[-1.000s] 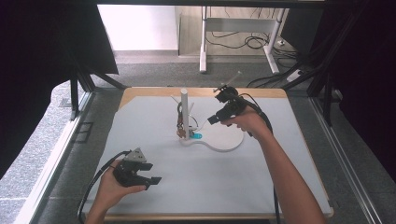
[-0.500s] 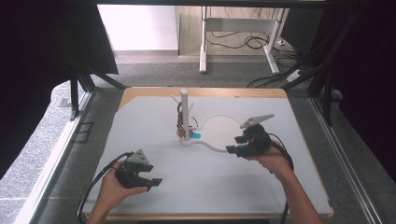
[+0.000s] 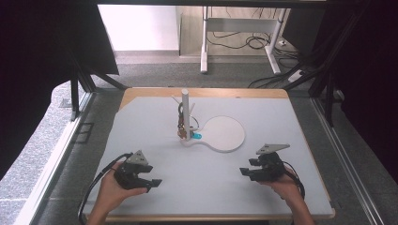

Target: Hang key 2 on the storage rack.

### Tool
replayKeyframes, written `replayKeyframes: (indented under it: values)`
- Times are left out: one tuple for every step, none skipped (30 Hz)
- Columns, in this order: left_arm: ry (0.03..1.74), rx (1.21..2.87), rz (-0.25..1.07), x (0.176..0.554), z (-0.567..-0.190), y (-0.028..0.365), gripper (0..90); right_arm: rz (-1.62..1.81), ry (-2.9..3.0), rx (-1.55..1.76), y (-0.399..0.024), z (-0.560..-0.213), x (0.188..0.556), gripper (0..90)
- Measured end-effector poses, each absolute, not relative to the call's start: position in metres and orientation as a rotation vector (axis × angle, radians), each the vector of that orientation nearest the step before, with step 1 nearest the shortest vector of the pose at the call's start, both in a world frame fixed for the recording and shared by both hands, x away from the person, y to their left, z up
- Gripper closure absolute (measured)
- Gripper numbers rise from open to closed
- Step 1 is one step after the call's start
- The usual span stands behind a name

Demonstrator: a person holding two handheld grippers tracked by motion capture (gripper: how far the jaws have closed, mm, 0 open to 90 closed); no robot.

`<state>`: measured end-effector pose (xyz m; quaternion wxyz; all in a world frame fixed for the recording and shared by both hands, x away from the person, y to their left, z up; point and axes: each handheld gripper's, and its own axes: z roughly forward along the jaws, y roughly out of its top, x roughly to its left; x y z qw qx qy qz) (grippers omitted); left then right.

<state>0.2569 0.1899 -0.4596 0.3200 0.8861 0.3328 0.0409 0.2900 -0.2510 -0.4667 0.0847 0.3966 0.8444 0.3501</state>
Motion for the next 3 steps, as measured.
replayKeyframes:
  values:
    - [0.877,2.324,0.106,0.2571,-0.4599,0.1900,36.1,1.046,2.511,1.189,-0.2520,-0.4676,0.2895,42.9]
    - [0.873,2.330,0.110,0.2577,-0.4598,0.1903,36.1,1.037,2.501,1.192,-0.2528,-0.4683,0.2889,42.6]
    - [0.874,2.330,0.110,0.2577,-0.4599,0.1902,36.1,1.032,2.489,1.195,-0.2545,-0.4695,0.2886,42.1]
